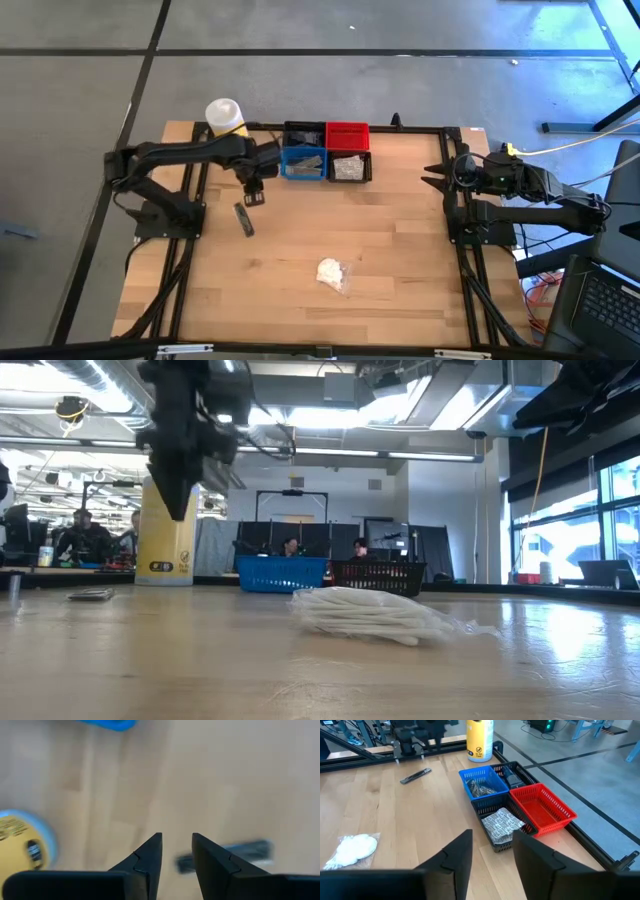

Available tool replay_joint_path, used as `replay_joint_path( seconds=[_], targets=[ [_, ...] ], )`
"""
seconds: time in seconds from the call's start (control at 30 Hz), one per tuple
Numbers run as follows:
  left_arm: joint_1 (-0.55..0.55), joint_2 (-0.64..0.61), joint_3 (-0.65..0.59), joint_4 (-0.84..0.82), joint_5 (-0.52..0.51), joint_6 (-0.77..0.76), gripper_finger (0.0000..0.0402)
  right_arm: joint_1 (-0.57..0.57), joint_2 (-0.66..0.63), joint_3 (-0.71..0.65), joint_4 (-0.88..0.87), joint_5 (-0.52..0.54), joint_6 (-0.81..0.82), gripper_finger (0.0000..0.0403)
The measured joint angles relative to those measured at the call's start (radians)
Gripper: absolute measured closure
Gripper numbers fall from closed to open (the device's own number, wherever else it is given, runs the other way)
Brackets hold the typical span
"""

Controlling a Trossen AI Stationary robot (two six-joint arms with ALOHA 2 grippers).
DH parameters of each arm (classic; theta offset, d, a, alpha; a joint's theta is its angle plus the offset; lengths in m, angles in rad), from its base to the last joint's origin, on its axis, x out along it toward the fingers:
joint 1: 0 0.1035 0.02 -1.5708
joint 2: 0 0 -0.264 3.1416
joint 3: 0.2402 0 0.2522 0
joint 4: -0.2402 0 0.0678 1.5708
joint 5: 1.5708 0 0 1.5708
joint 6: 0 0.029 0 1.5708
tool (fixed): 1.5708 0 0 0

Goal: Pick & Place Travel size toiletries
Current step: Put the comb into the blue bin

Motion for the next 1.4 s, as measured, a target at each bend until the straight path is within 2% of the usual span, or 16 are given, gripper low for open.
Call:
replay_joint_path(
  seconds=[0.1,0.3,0.5,0.67,0.9,1.13,1.23,1.4],
  targets=[
    [-0.070,-0.056,-0.023,0.000,0.041,-0.052,0.0300,0.000,0.000,0.000,0.000,0.000,0.000,0.0266],
    [-0.272,-0.129,-0.045,-0.027,0.032,-0.162,0.0300,0.000,0.000,0.000,0.000,0.000,0.000,0.0276],
    [-0.463,-0.134,-0.047,-0.070,-0.007,-0.134,0.0300,0.000,0.000,0.000,0.000,0.000,0.000,0.0284],
    [-0.562,-0.088,-0.047,-0.056,-0.031,0.012,0.0300,0.000,0.000,0.000,0.000,0.000,0.000,0.0290],
    [-0.612,0.046,-0.047,0.026,-0.068,-0.011,0.0300,0.000,0.000,0.000,0.000,0.000,0.000,0.0295],
    [-0.607,0.201,-0.047,0.025,-0.063,-0.264,0.0300,0.000,0.000,0.000,0.000,0.000,0.000,0.0289],
    [-0.607,0.241,-0.047,0.033,-0.020,-0.296,0.0300,0.000,0.000,0.000,0.000,0.000,0.000,0.0283],
    [-0.593,0.286,-0.048,0.046,-0.030,-0.304,0.0300,0.000,0.000,0.000,0.000,0.000,0.000,0.0273]
  ],
)
